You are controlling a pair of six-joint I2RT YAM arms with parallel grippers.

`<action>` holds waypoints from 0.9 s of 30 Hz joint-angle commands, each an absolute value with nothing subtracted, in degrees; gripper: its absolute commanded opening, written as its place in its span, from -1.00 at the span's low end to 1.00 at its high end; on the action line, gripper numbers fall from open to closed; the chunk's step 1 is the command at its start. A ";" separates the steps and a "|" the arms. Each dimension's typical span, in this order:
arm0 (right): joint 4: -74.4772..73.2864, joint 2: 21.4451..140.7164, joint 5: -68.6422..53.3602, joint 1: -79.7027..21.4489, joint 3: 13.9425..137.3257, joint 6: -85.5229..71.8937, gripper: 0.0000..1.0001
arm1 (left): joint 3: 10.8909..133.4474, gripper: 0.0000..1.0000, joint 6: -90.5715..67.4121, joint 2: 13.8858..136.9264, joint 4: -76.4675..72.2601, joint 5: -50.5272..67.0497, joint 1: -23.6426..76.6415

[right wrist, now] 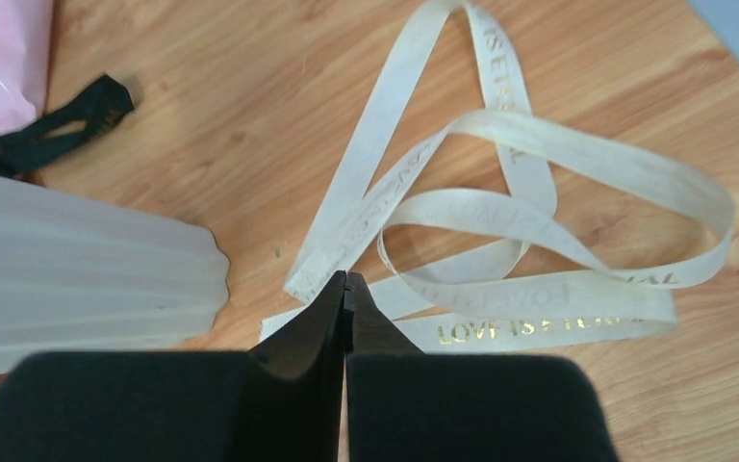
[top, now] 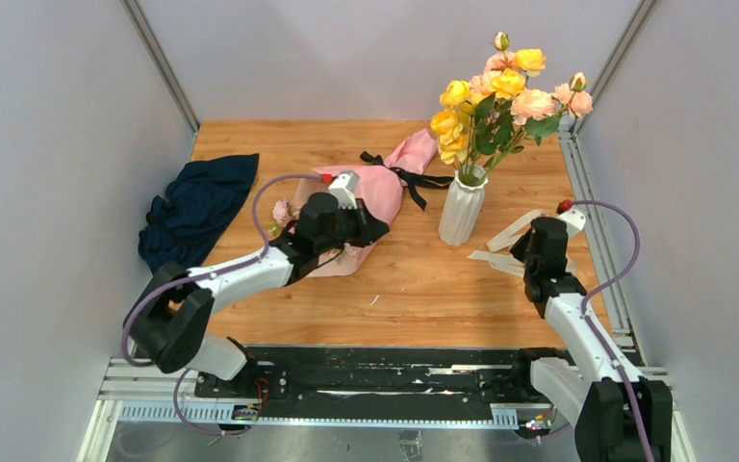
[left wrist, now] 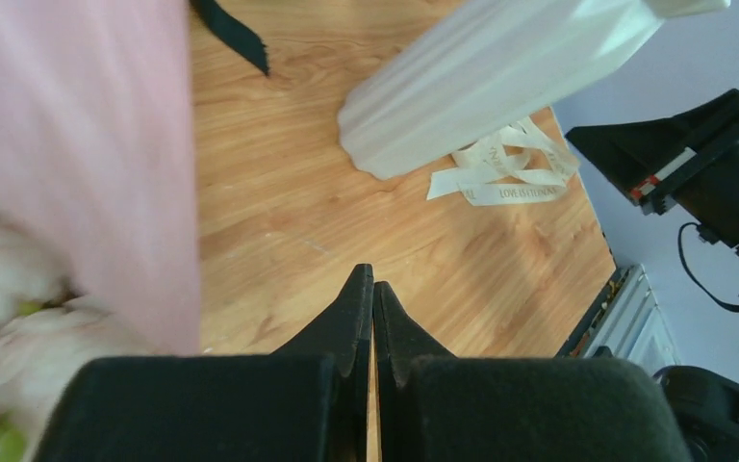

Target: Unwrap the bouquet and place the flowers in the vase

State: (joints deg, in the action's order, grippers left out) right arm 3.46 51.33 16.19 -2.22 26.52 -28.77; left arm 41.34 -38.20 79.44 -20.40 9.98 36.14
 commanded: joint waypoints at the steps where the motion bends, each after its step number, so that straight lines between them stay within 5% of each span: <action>1: 6.02 53.71 12.13 -1.49 24.66 -31.01 -1.00 | 47.17 -1.00 -38.24 86.88 -23.20 7.49 40.83; 27: 10.79 64.51 4.23 -1.49 25.50 -30.41 -1.00 | 61.87 -1.00 -43.68 119.27 -31.56 10.20 44.21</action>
State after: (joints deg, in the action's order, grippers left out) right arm 9.65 63.57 5.58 -2.17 25.06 -30.22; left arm 59.40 -43.18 116.90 -29.85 10.52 43.66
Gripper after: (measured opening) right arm 0.006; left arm 0.008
